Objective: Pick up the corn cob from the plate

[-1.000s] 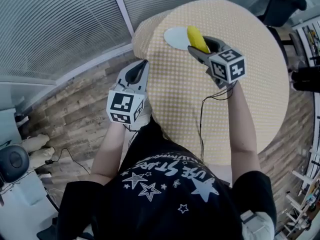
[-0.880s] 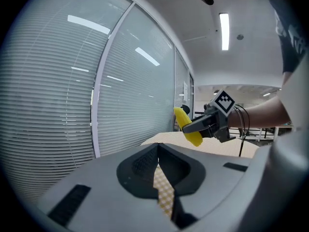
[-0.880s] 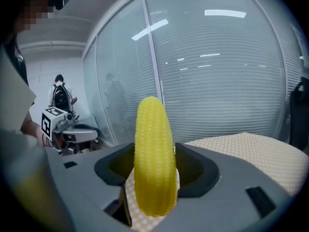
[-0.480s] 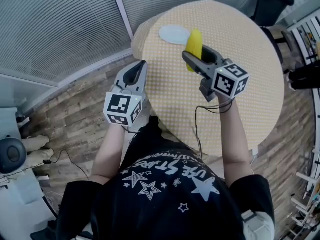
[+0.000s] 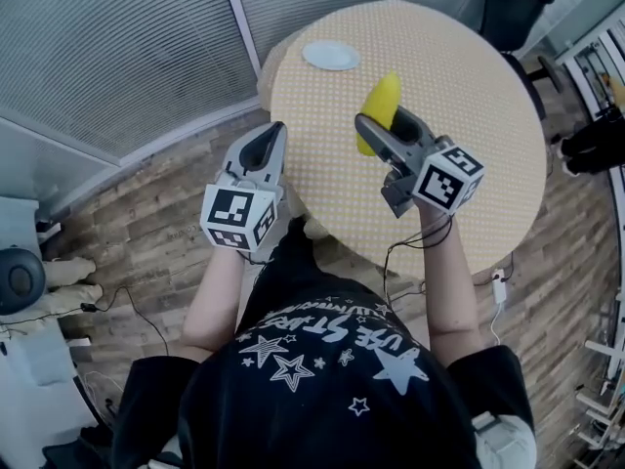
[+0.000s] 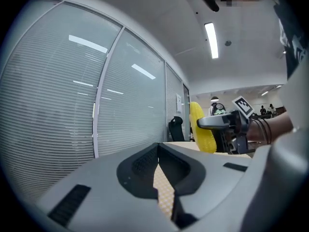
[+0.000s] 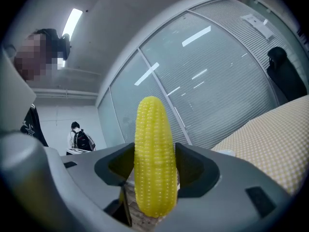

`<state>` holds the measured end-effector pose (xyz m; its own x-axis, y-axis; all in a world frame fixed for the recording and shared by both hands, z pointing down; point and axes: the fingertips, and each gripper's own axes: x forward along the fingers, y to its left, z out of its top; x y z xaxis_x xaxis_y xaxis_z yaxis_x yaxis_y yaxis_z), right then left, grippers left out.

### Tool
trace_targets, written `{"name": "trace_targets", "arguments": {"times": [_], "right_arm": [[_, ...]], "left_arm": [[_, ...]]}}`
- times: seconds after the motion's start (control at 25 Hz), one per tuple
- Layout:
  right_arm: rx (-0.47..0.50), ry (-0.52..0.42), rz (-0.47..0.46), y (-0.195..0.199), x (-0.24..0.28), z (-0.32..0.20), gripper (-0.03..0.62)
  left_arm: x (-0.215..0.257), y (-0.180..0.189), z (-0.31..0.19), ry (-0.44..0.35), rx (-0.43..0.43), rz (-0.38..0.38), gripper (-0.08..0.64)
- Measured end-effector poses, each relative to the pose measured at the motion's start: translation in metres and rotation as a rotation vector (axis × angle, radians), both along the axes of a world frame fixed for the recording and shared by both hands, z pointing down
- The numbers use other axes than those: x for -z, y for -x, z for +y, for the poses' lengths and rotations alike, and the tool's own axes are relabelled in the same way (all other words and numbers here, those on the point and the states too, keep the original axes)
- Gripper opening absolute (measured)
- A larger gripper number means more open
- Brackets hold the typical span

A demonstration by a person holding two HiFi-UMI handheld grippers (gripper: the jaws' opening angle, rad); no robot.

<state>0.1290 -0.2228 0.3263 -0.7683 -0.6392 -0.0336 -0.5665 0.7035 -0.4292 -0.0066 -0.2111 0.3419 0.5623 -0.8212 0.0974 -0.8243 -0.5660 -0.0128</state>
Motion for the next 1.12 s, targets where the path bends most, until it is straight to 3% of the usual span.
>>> {"name": "trace_targets", "arguments": {"times": [0.24,0.4,0.52,0.84,1.12], "right_arm": [[-0.003,0.056,-0.085,0.001,0.011,0.004,0.262],[0.003,0.040,-0.132,-0.011,0.012,0.072,0.262],[0.005,0.030,-0.137,-0.014,0.009,0.108,0.261],[-0.035,0.039,-0.169,-0.009,0.013,0.138,0.262],[-0.086,-0.009,-0.150,0.020,0.031,0.174,0.261]], "left_arm": [[0.004,0.003,0.001,0.045,0.011,0.003,0.006],[0.004,-0.009,0.065,0.022,0.012,-0.011,0.006],[0.005,-0.011,0.096,0.003,0.005,-0.013,0.006],[0.012,-0.001,0.113,-0.018,-0.041,-0.018,0.006],[0.020,0.032,0.151,-0.017,-0.091,-0.018,0.006]]}}
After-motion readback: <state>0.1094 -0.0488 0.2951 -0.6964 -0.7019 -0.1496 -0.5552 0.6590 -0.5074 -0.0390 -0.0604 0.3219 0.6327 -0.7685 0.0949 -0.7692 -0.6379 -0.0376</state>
